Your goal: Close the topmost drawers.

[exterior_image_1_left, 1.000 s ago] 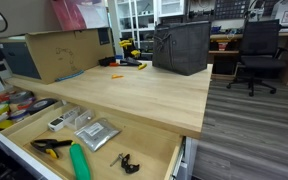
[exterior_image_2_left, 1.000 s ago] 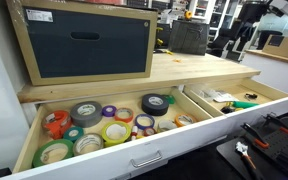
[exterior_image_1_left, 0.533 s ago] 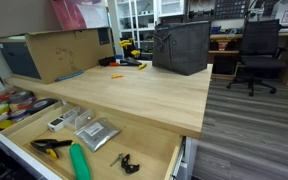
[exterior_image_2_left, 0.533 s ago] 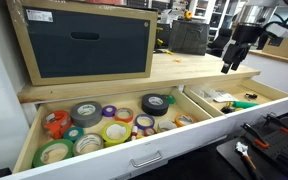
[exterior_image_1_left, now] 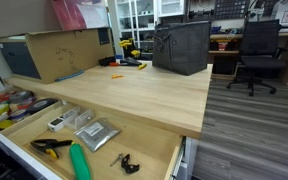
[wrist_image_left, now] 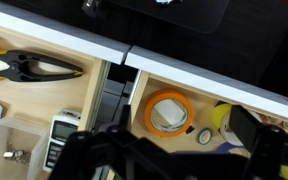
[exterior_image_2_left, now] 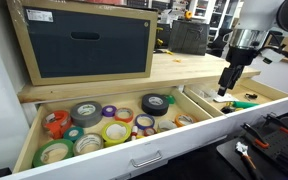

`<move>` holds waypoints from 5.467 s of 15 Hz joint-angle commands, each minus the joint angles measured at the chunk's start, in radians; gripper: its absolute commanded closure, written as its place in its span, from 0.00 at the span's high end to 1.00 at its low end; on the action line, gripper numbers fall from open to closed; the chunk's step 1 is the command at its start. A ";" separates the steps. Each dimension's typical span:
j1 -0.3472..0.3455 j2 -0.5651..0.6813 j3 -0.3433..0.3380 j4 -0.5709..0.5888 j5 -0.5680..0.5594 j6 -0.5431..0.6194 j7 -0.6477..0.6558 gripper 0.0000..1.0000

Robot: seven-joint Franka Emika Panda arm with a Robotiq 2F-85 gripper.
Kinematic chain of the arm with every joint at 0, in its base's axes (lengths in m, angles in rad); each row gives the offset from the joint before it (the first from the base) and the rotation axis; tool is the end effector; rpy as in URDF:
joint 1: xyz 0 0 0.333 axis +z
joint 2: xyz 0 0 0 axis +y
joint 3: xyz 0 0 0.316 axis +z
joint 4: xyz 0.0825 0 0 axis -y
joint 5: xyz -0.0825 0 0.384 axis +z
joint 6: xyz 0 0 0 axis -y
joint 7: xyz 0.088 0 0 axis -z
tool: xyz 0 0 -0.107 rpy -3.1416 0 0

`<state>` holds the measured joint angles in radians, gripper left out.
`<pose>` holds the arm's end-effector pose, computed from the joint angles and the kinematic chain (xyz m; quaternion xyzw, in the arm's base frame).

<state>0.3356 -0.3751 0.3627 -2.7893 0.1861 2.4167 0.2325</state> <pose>0.2869 0.2271 0.3105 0.9887 0.1500 -0.0030 0.0060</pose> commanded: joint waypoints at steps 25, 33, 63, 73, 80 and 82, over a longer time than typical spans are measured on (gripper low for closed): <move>0.059 0.466 -0.036 0.005 -0.866 0.365 0.430 0.00; 0.048 0.450 -0.128 0.018 -1.228 0.366 0.645 0.00; 0.123 0.757 -0.247 0.391 -1.799 0.257 0.550 0.00; 0.038 0.823 -0.188 0.521 -1.990 0.203 0.635 0.00; -0.071 0.867 -0.120 0.550 -2.108 0.139 0.696 0.00; -0.094 0.871 -0.113 0.551 -2.164 0.131 0.730 0.00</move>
<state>0.2883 0.4767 0.2334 -2.2651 -1.8984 2.5938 0.9116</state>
